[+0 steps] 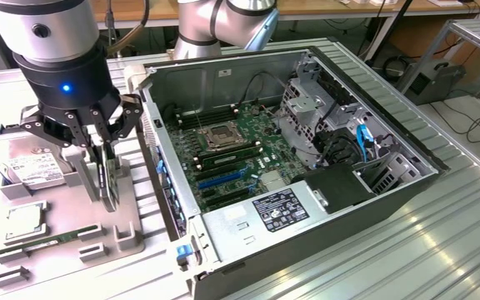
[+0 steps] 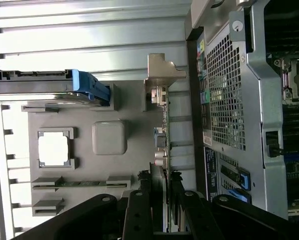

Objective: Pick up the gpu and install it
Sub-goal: 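Pick up the gpu and move the gpu toward the slot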

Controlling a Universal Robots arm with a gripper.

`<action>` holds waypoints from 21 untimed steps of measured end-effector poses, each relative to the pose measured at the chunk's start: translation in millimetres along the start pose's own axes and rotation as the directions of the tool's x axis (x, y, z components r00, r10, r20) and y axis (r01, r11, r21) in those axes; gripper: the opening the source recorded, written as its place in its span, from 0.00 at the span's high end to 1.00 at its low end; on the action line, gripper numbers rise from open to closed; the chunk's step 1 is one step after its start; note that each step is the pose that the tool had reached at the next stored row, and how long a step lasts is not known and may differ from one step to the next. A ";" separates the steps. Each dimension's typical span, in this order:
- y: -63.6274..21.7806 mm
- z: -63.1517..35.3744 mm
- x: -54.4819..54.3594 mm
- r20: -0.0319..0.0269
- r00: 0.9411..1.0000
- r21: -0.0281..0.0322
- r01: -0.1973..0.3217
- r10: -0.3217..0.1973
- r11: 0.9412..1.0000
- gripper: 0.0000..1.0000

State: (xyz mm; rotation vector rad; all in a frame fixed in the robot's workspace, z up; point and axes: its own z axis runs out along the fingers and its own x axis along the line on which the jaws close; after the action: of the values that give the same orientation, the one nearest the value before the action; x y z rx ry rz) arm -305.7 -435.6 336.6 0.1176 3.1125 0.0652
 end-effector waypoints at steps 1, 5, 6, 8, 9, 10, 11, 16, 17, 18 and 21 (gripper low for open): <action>0.0 -0.6 0.0 0.000 1.000 0.000 0.000 0.000 1.000 0.73; 0.1 -2.9 -0.1 0.000 1.000 0.000 0.000 0.000 1.000 0.73; 0.2 -3.6 -0.1 0.000 1.000 0.000 0.000 0.000 1.000 0.73; 0.2 -4.7 -0.1 0.000 1.000 0.000 0.000 0.000 1.000 0.73; 0.2 -5.4 -0.1 0.000 1.000 0.000 0.000 0.000 1.000 0.73; 0.3 -6.0 -0.1 0.000 1.000 0.000 0.000 0.000 1.000 0.73; 0.3 -6.8 -0.2 0.000 1.000 0.000 0.000 0.000 1.000 0.73; 0.4 -8.6 -0.2 0.000 1.000 0.000 0.000 0.000 1.000 0.73; 0.4 -8.9 -0.2 0.000 1.000 0.000 0.000 0.000 1.000 0.73; 0.4 -9.3 -0.2 0.000 1.000 0.000 0.000 0.000 1.000 0.73; 0.5 -10.2 -0.3 0.000 1.000 0.000 0.000 0.000 1.000 0.73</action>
State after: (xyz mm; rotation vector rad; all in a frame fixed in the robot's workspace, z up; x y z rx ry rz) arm -305.6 -435.5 346.8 0.1176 3.1125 0.0653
